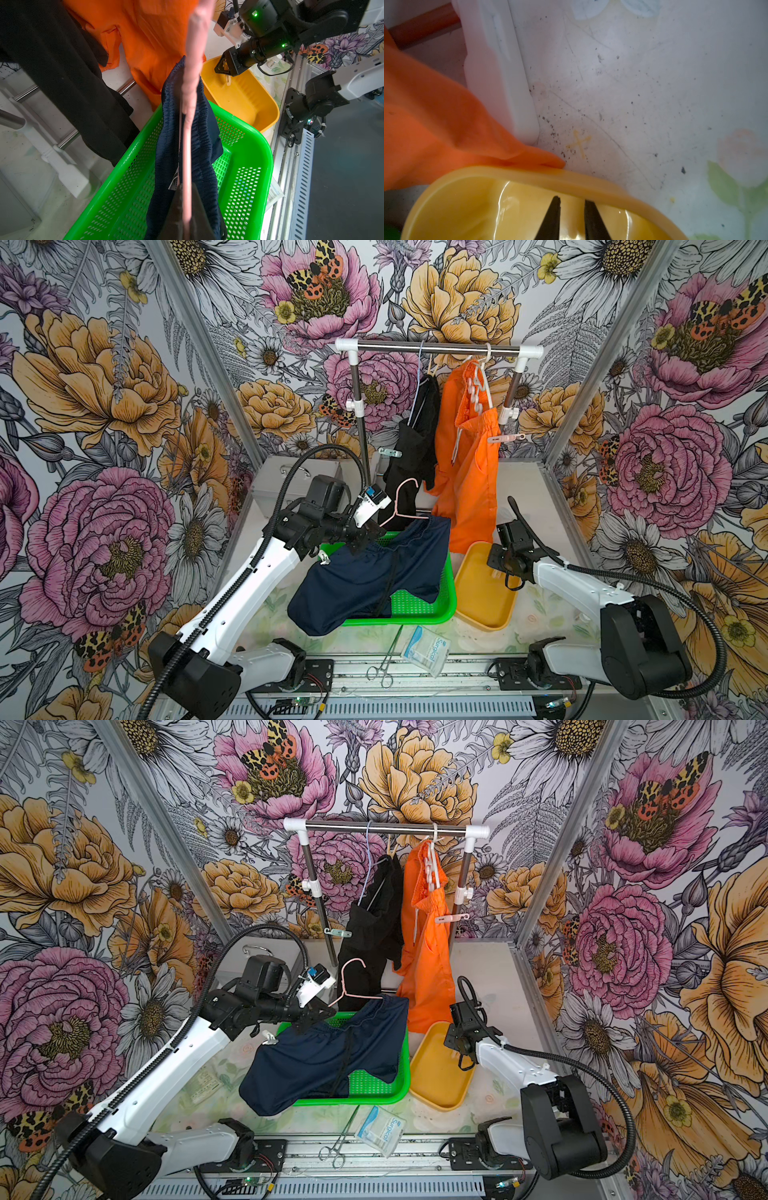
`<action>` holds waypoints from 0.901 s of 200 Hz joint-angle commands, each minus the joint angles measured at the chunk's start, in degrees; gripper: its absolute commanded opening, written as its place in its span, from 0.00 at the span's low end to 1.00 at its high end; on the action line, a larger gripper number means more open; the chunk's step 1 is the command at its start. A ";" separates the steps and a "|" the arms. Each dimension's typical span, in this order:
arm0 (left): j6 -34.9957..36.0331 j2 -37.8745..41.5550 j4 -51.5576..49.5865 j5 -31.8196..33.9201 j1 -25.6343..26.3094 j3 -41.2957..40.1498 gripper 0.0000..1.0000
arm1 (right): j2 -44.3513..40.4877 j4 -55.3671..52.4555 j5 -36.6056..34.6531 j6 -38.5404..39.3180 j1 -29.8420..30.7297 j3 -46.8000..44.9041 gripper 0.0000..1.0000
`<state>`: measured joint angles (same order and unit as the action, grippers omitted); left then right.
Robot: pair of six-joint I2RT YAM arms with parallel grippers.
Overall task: Remove the clothespins securing shorts to the hanger
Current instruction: Place the clothespin in the storage box.
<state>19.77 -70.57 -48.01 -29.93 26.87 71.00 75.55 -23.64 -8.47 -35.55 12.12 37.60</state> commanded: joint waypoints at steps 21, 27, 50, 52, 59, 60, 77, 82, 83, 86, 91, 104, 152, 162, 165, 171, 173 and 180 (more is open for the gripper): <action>-2.24 -3.16 11.12 -0.17 -0.06 0.95 0.00 | 5.44 5.62 1.73 3.78 -1.48 5.83 0.00; -2.23 -3.77 11.41 -0.27 -0.26 1.37 0.00 | 6.33 5.86 2.07 4.11 -1.58 6.48 0.00; -1.94 -5.47 11.84 -1.00 -0.76 2.98 0.00 | 8.93 6.27 2.10 5.61 -1.98 8.26 0.00; -1.87 -5.57 11.81 -1.00 -0.77 3.17 0.00 | 9.10 6.24 2.15 5.76 -2.07 8.45 0.00; -1.88 -5.80 11.80 -0.92 -0.94 3.64 0.00 | 9.47 6.19 2.63 6.08 -2.12 8.98 0.00; -1.86 -5.81 11.80 -0.96 -0.94 3.67 0.00 | 9.46 6.17 2.69 6.14 -2.11 9.07 0.00; -2.11 -5.44 11.71 -1.05 -1.21 4.59 0.00 | 9.02 6.20 4.60 6.18 -2.36 9.50 0.00; -2.31 -4.95 11.71 -1.21 -1.31 4.78 0.00 | 8.65 6.22 4.96 6.04 -2.36 9.30 0.00; -2.38 -4.86 11.67 -1.24 -1.30 4.81 0.00 | 8.52 6.23 5.04 5.98 -2.36 9.23 0.00; -2.56 -4.51 11.70 -1.34 -1.32 4.89 0.00 | 8.22 6.15 5.23 5.90 -2.30 9.10 0.00; -2.81 -3.78 11.70 -1.66 -1.25 4.87 0.00 | 7.62 6.14 5.46 5.61 -2.35 8.71 0.00; -3.54 -1.59 11.56 -2.14 -1.14 4.76 0.00 | 5.70 6.05 5.68 4.70 -2.30 7.34 0.00; -3.69 4.66 8.16 -2.13 -0.38 7.68 0.00 | -1.36 5.16 4.89 3.30 -2.40 2.49 0.00; -3.69 5.09 7.61 -1.98 0.08 8.93 0.00 | -1.84 4.72 4.70 3.21 -2.40 2.14 0.00; -3.70 5.18 7.58 -1.90 0.22 9.29 0.00 | -1.89 4.60 4.66 3.16 -2.42 2.05 0.00; -3.72 5.45 7.49 -1.84 0.48 10.14 0.00 | -2.03 4.23 4.52 3.04 -2.45 1.88 0.00; -3.69 5.46 7.43 -1.81 0.49 10.43 0.00 | -2.02 4.11 4.58 2.97 -2.43 1.80 0.00; -3.57 5.69 7.32 -1.75 0.95 11.41 0.00 | -2.10 3.49 4.46 2.77 -2.44 1.69 0.00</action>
<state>16.43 -66.43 -42.65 -30.26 26.65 78.22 74.37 -19.57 -3.38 -31.64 9.87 40.23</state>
